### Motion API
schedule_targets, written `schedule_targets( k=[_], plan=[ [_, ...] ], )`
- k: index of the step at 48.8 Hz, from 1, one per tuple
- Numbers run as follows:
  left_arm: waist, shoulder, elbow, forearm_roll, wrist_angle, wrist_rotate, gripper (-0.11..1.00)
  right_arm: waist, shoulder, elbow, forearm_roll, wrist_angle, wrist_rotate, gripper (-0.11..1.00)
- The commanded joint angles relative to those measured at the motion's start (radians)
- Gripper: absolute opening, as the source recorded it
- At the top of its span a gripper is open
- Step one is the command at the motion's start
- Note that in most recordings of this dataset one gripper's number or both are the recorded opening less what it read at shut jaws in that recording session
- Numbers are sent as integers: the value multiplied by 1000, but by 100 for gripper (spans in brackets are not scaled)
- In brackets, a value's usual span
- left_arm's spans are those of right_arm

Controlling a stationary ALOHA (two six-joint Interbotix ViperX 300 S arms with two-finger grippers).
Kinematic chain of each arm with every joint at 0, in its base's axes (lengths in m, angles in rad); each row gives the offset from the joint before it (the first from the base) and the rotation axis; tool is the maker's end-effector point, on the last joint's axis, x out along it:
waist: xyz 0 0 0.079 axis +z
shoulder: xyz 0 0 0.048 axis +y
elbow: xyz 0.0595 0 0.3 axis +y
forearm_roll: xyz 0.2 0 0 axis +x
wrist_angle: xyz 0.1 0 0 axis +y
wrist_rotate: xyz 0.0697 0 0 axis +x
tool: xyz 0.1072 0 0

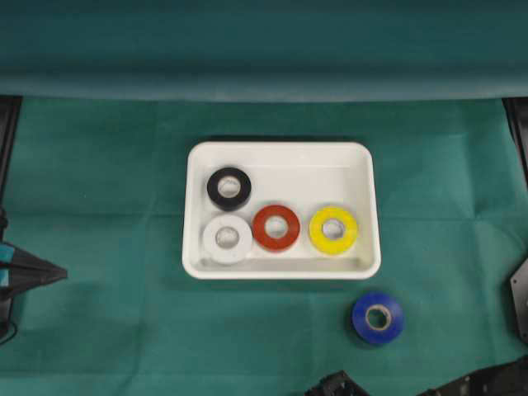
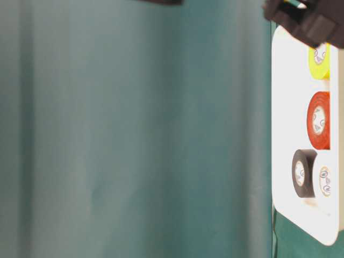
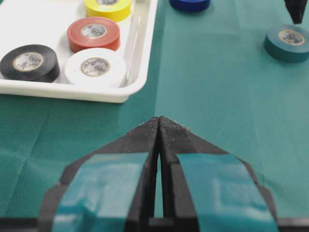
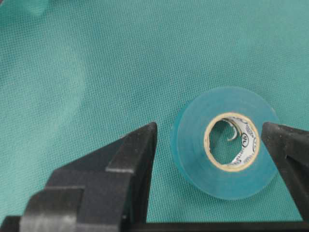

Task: Put the tape into the white case with the right arm.
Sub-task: 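Move the right gripper to the teal tape roll near the front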

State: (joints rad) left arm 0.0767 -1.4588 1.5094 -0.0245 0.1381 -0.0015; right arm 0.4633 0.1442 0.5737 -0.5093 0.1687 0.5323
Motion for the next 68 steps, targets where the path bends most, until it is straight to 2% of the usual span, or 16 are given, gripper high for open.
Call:
schedule_targets(
  k=[1, 31, 42, 45, 51, 55, 59, 68],
  plan=[
    [3, 9, -12, 0, -11, 0, 0, 3, -6, -25, -2, -2, 0, 67],
    [2, 9, -11, 0, -11, 0, 0, 0, 78, -25, -2, -2, 3, 67],
    [3, 9, -11, 0, -11, 0, 0, -12, 80, -23, -2, 0, 5, 62],
    [3, 9, -11, 0, -11, 0, 0, -15, 80, -26, -2, 0, 12, 55],
    [3, 9, -12, 0, -11, 0, 0, -20, 78, -37, -2, 9, 15, 23],
    [3, 9, -11, 0, -11, 0, 0, -23, 78, -41, -2, 17, 15, 9],
    [3, 9, -12, 0, -11, 0, 0, -23, 80, -43, -2, 23, 14, 4],
    [3, 9, -12, 0, -11, 0, 0, -23, 78, -43, -2, 23, 12, 2]
  ],
)
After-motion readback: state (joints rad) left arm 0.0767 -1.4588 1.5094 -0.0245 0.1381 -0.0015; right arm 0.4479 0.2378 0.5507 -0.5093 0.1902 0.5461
